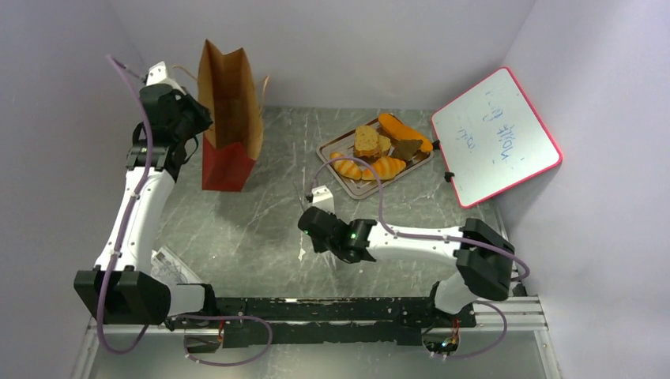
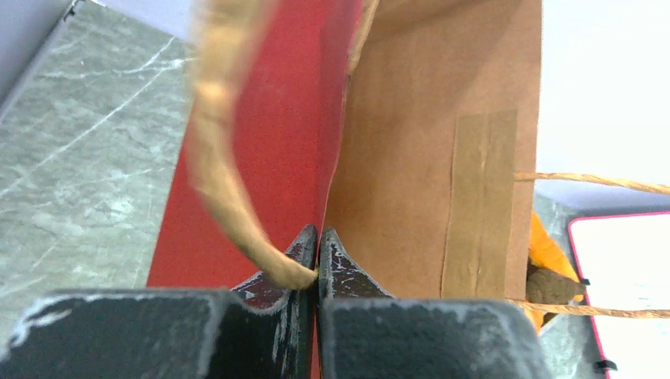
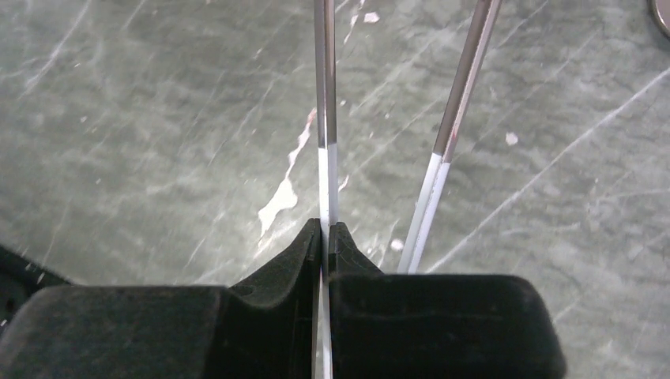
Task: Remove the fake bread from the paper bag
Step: Place the paper bag at the center of the board.
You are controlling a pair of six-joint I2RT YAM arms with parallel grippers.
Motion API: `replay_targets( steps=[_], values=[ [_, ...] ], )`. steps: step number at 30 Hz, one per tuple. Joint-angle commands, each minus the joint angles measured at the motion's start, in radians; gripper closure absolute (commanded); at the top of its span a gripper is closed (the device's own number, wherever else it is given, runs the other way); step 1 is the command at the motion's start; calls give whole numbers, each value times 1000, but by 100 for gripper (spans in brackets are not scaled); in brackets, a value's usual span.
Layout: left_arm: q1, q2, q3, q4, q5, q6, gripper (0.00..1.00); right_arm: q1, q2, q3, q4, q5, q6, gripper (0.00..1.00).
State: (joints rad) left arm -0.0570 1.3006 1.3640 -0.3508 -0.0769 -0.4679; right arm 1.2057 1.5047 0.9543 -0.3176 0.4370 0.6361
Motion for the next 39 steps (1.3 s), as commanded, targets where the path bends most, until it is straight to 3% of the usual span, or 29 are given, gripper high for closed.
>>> replay_targets(
  steps=[1,13,39],
  values=[
    [87,-35,-81,97,226,-120,93,-59,85,40,122,-51,-66,100],
    [167,-62,-285,484,573,-398,93,-171,291,160,201,-144,-90,100],
    [182,-71,-491,605,583,-434,93,-226,360,168,222,-208,-98,100]
  ],
)
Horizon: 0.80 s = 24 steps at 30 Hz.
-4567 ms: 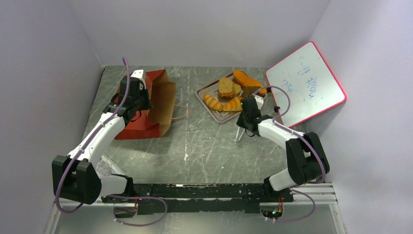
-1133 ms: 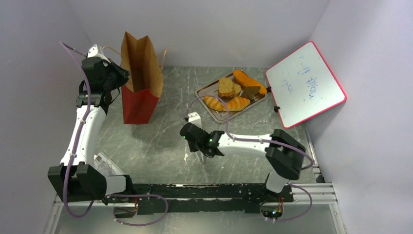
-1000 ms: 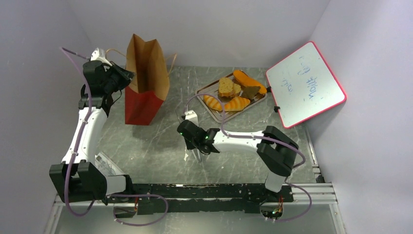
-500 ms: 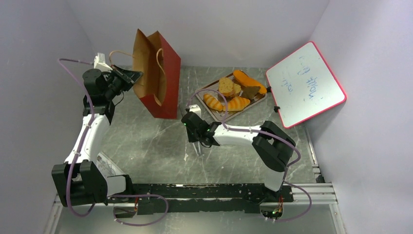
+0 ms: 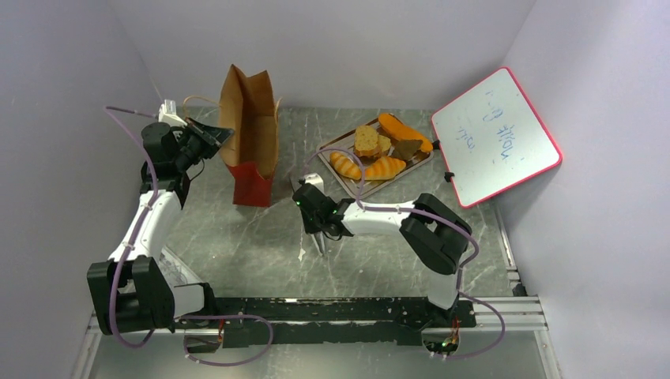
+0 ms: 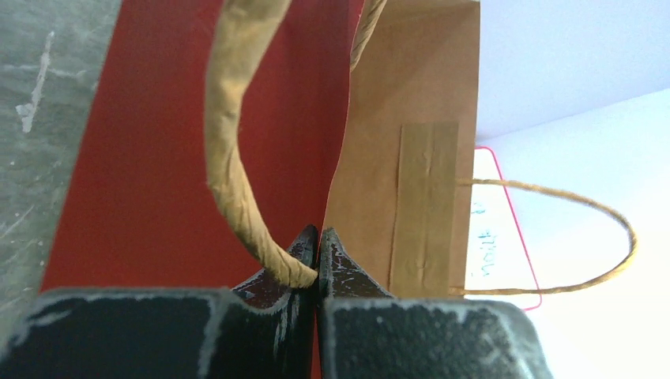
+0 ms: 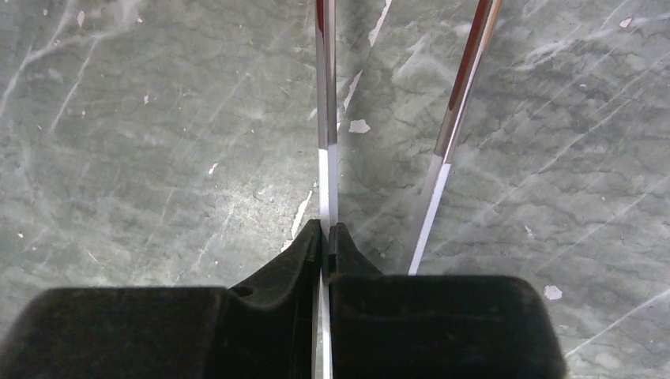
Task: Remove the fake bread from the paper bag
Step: Place the paper bag at the center of the board.
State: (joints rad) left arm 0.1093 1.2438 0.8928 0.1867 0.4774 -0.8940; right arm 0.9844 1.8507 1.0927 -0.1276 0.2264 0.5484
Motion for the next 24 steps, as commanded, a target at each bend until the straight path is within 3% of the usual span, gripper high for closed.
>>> replay_targets(
  steps=[1,10,17,24],
  values=[
    [19,-14,-26,73,30,-11,93,-5,15,30,32,4,-10,100],
    [31,-6,-58,114,58,-33,93,-5,26,23,32,13,-4,100],
    [33,-2,-57,87,55,-16,92,-4,31,24,24,12,-7,84],
    [33,4,-53,78,54,-14,80,-4,30,22,16,18,-10,65]
  ],
)
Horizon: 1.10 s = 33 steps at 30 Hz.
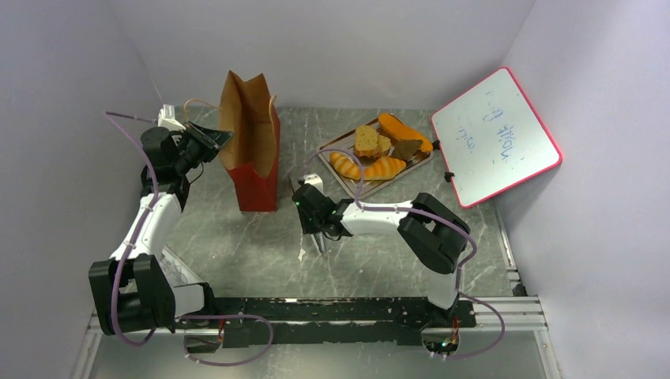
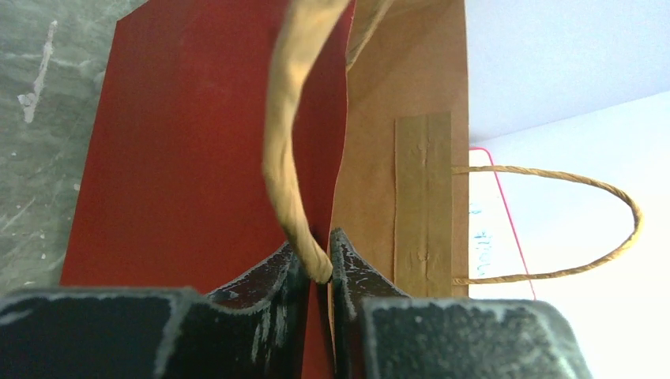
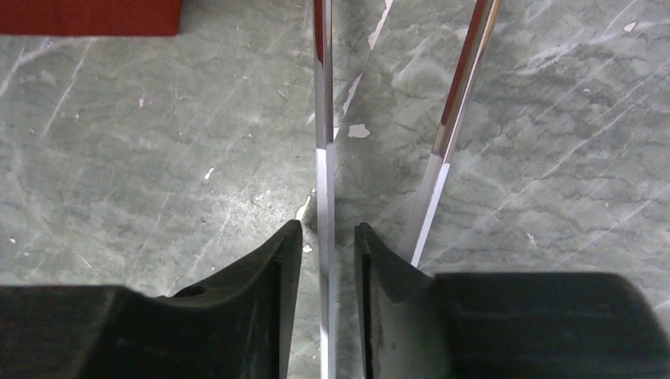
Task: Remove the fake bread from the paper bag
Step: Place the paper bag at the center of the board.
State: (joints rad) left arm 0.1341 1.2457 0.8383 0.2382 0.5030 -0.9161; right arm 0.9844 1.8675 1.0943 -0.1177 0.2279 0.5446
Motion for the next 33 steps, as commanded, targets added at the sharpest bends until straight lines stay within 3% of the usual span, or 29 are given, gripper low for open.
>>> replay_targets(
  steps=[1,5,7,16,33],
  values=[
    [9,2,4,24,28,8,78,-4,14,21,6,17,-5,64],
    [9,-1,17,16,25,7,72,-4,9,22,4,19,-7,60],
    [7,-3,29,5,25,8,64,-3,4,21,3,22,-9,59],
    [8,-10,98,-83,-2,43,53,-1,-4,24,-5,34,-15,58],
    [8,-142,170,-273,-151,105,49,7,-28,13,0,45,-17,56]
  ],
)
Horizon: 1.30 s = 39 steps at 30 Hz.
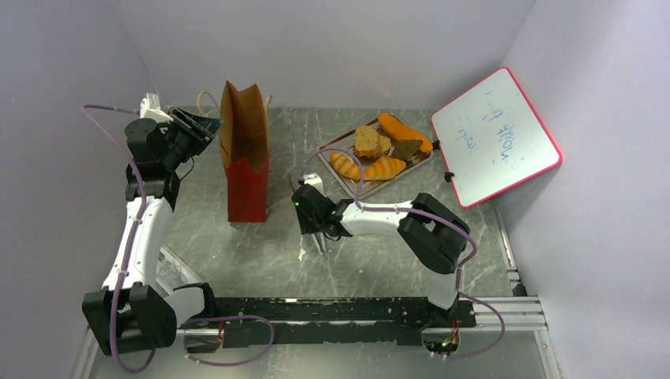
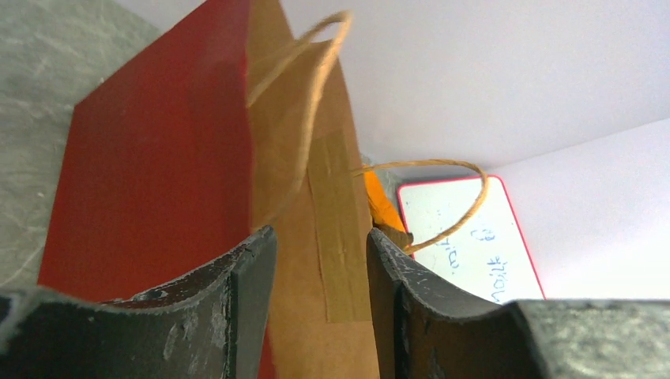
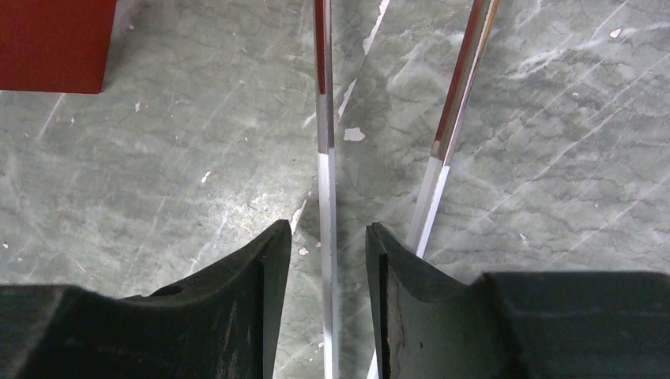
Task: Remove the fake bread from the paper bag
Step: Place the paper bag at the center of the board, then reset both arms
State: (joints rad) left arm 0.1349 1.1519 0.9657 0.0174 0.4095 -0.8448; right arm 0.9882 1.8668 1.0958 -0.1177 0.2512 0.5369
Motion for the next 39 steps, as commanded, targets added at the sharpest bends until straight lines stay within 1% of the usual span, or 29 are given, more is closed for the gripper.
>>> replay_targets(
  steps=[1,5,10,14,17,19,21,23,24,25,26,28,31,33,35,37,39],
  values=[
    [8,-54,47,-60,-62,38,49,4,-28,13,-1,22,-11,56],
    [9,-64,75,-119,-97,71,49,7,-35,16,-8,28,-13,56],
    [7,-89,72,-148,-133,84,49,7,-52,11,-9,30,-13,56],
    [8,-127,97,-187,-160,97,50,20,-85,19,-25,44,-19,56],
    [4,-171,145,-231,-201,117,51,44,-122,50,-59,78,-39,55],
    [-7,-200,197,-281,-262,145,51,61,-154,85,-95,112,-60,54],
    [-23,-230,234,-314,-333,187,52,70,-184,121,-115,144,-81,51],
    [-53,-263,251,-339,-445,224,52,73,-209,164,-129,183,-106,47],
    [-68,-278,252,-338,-498,242,53,72,-220,186,-138,216,-126,43],
    [-77,-284,256,-339,-546,268,54,70,-227,210,-146,262,-153,37],
    [-86,-283,266,-350,-596,292,56,64,-234,236,-156,316,-184,33],
    [-96,-262,293,-367,-674,346,59,17,-249,282,-180,393,-220,29],
    [-111,-222,293,-386,-789,399,60,-103,-307,296,-159,418,-246,28],
    [-113,-224,231,-330,-839,439,59,-204,-349,274,-131,441,-252,21],
    [-115,-223,157,-270,-870,500,60,-328,-381,242,-115,430,-247,20],
    [-116,-219,87,-238,-907,523,60,-447,-406,186,-89,445,-241,19],
    [-118,-256,-11,-163,-889,551,60,-558,-436,112,-49,451,-229,16]
  ],
)
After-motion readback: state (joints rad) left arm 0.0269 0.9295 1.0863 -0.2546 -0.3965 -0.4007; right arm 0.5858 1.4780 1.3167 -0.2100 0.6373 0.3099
